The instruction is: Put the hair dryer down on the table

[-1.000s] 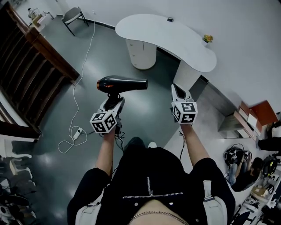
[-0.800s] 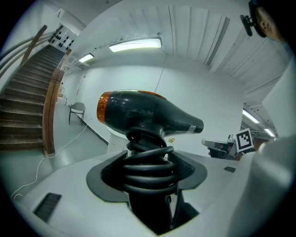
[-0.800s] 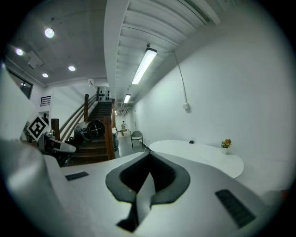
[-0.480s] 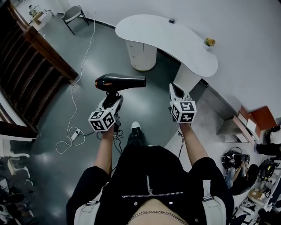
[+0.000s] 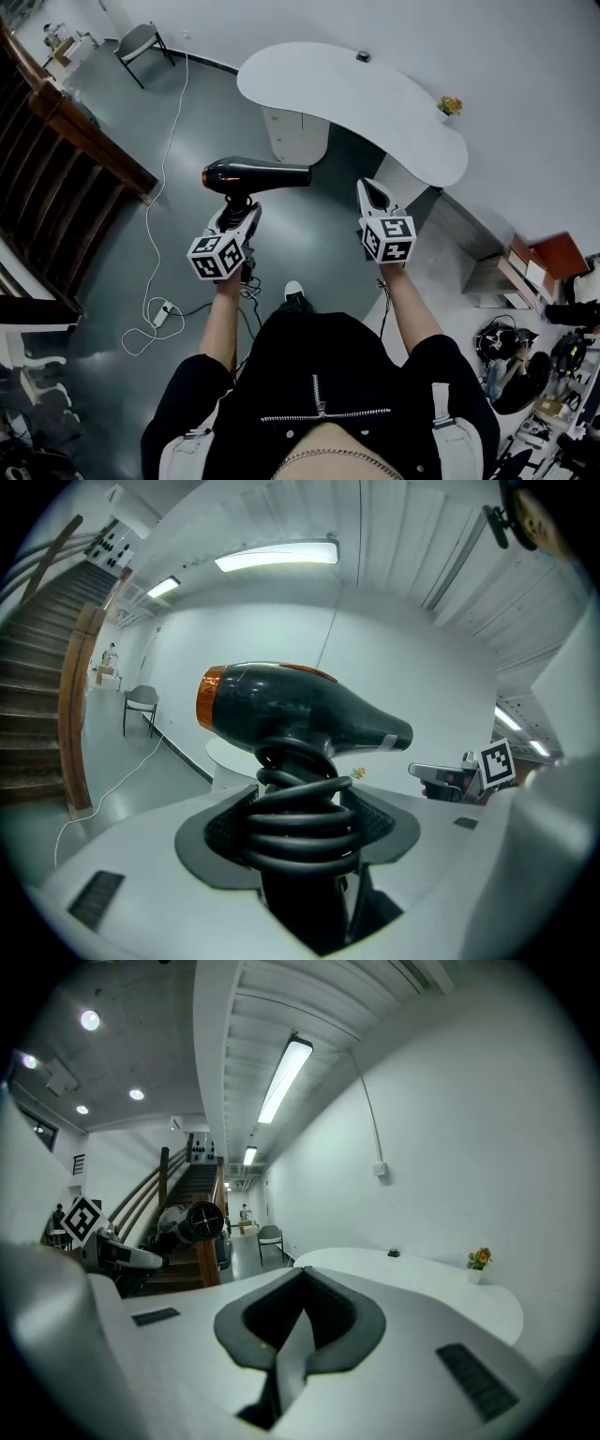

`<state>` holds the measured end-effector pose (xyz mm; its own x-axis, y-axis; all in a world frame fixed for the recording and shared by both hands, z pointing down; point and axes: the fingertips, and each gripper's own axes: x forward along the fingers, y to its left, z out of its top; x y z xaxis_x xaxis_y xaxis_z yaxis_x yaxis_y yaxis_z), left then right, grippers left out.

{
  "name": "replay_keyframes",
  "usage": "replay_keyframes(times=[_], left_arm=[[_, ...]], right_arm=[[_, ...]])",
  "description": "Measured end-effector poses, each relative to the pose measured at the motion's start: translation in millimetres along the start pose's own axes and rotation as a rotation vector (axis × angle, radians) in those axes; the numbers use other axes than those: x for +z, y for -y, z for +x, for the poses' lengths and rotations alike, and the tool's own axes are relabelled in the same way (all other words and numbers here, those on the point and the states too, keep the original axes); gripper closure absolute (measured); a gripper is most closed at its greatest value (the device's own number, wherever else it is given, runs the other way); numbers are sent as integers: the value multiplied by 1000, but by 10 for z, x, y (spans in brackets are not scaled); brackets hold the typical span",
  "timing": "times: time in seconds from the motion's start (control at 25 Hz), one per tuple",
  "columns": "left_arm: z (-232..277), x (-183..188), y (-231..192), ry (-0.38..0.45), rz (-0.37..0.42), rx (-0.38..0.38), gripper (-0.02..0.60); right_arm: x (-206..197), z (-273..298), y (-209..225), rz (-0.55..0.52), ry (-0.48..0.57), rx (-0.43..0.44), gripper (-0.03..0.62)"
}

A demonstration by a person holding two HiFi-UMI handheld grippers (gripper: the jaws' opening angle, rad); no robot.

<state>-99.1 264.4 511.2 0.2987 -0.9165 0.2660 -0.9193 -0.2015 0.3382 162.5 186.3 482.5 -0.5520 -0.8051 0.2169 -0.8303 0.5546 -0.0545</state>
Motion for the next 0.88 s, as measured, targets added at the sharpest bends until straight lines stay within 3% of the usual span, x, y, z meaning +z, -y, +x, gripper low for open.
replay_keyframes(times=[0.48,0.88], left_arm=[[626,483,-716,-15,24,-53,302],[863,475,-942,-36,-7,-62,302]], right_arm=[[254,902,-133,6,18,-37,588],[208,1194,-84,3,-14,-45,588]])
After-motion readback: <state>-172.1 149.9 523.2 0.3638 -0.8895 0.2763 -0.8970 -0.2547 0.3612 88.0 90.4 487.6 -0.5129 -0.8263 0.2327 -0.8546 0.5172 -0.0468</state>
